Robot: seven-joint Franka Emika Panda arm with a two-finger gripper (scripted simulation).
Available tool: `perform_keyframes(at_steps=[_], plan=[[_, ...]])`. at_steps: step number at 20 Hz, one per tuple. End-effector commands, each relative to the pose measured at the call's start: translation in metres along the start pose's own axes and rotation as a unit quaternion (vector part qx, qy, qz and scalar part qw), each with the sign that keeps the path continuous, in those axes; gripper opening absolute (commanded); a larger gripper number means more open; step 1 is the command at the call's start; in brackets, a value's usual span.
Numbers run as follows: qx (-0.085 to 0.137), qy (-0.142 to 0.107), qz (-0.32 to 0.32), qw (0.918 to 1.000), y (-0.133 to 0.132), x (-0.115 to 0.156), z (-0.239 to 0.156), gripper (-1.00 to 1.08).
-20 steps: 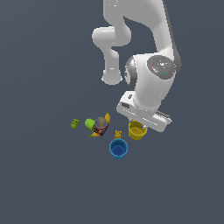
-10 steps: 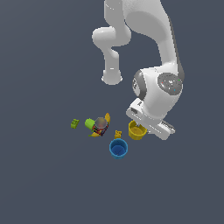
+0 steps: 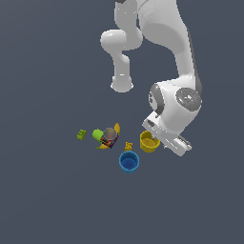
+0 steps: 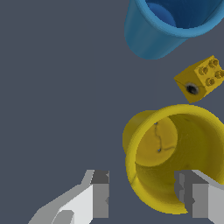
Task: Pick up a designated object from a clutter of objects.
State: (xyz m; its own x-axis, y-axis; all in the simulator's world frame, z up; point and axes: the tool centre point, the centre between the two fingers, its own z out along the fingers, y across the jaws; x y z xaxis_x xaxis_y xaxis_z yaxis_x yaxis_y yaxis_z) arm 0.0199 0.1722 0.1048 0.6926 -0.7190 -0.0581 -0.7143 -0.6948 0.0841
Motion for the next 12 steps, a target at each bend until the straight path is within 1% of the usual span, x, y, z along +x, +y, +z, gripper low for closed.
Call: perform_keyframes(at_steps=[1,7,12], plan=[[0.000,0.000,0.007,1.0000,-0.002,-0.002,0.003,0.28],[0.000,0.000,0.007,1.0000,-0.002,-0.002,0.005,0.28],[0.000,0.000,0.008,1.0000,-0.002,-0.003,0.021,0.28]])
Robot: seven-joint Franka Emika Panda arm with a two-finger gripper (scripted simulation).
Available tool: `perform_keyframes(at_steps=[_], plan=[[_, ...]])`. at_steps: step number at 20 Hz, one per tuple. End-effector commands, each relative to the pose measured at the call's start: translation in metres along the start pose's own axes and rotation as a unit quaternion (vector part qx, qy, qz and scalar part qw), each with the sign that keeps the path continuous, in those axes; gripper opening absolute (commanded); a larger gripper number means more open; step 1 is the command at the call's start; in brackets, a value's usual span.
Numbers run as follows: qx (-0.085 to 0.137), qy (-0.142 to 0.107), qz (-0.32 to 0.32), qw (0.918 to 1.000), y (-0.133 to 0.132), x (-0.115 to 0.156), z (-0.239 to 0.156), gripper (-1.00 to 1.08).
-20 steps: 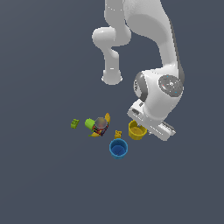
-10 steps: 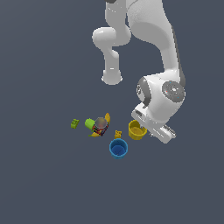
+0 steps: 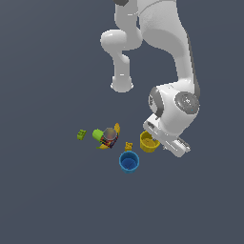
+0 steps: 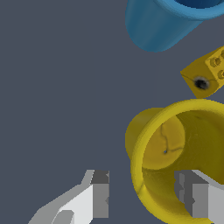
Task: Pick up a designated object from a clutter of objects.
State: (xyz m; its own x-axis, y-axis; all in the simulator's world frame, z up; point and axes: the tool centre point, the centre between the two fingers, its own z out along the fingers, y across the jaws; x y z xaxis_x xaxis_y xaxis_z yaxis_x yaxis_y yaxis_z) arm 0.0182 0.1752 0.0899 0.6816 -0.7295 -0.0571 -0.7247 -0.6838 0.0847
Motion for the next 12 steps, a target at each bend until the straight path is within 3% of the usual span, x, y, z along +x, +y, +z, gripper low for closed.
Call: perform_keyframes(at_steps=[1,6,7,12], plan=[[0.000,0.000,0.001,1.0000,0.0005,-0.0002,0.0102,0.28],[0.000,0.000,0.001,1.0000,0.0007,-0.0007,0.0192,0.28],[0.000,0.000,0.001,1.0000,0.0007,-0.0007,0.0192,-1.00],[0.000,0.000,0.001,1.0000,0.0007,-0.0007,0.0192,-1.00]])
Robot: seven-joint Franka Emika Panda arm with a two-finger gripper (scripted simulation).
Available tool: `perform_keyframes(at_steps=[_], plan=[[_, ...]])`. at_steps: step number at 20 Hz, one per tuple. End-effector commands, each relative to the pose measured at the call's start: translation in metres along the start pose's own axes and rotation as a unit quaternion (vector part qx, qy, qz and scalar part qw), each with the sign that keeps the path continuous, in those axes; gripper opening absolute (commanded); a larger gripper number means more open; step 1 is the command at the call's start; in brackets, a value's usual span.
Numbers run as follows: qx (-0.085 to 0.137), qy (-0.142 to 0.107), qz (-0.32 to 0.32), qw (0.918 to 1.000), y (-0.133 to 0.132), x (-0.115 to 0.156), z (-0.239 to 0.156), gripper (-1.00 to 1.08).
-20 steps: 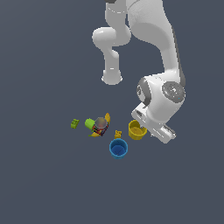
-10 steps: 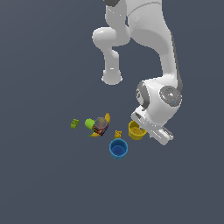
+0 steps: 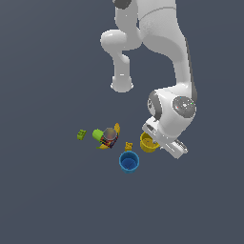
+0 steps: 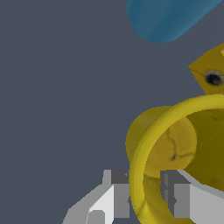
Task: Pick up a designated object from a clutter of objects.
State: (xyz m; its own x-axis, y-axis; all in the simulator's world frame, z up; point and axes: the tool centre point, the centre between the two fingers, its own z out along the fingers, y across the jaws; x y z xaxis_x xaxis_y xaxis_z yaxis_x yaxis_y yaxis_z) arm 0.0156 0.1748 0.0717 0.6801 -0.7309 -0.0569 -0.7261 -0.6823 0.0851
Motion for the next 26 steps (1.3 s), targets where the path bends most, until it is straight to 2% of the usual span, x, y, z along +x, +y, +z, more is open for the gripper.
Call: perform_keyframes(at_steps=[1,13,26], plan=[[0.000,0.000,0.000,1.0000,0.000,0.000,0.001,-1.00],[0.006,0.004,-0.011,0.9999,0.009,0.010,-0.014,-1.00],[0.037,0.027,-0.072,0.9963,0.052,0.062,-0.091,-1.00]])
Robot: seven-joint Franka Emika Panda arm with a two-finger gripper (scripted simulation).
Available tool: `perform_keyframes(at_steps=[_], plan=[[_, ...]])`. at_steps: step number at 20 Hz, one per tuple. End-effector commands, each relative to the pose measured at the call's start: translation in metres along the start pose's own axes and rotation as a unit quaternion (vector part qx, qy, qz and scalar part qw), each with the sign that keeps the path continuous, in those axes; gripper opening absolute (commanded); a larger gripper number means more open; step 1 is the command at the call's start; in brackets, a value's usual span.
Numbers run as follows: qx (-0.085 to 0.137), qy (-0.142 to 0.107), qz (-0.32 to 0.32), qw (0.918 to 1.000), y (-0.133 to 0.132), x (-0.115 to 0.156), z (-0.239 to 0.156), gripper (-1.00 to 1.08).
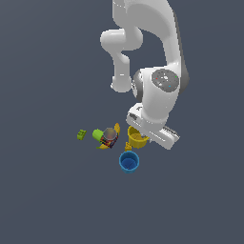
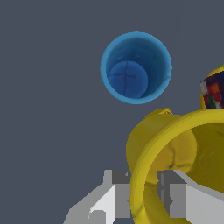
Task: Pick up a designated object from a clutter of objects.
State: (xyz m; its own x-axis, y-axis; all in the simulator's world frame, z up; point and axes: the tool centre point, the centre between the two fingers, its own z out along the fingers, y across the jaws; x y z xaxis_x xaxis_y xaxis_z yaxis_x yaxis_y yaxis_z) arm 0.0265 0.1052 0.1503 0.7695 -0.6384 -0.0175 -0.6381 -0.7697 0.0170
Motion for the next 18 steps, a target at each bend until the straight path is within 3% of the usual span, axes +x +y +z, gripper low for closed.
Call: perform_keyframes(at_steps=[1,18], plan=[[0.009,0.007,-0.015,0.9998,0.011,0.013,-0.020,-1.00],[0.059,0.041,-0.110,0.9913,0.076,0.095,-0.140,-1.00]])
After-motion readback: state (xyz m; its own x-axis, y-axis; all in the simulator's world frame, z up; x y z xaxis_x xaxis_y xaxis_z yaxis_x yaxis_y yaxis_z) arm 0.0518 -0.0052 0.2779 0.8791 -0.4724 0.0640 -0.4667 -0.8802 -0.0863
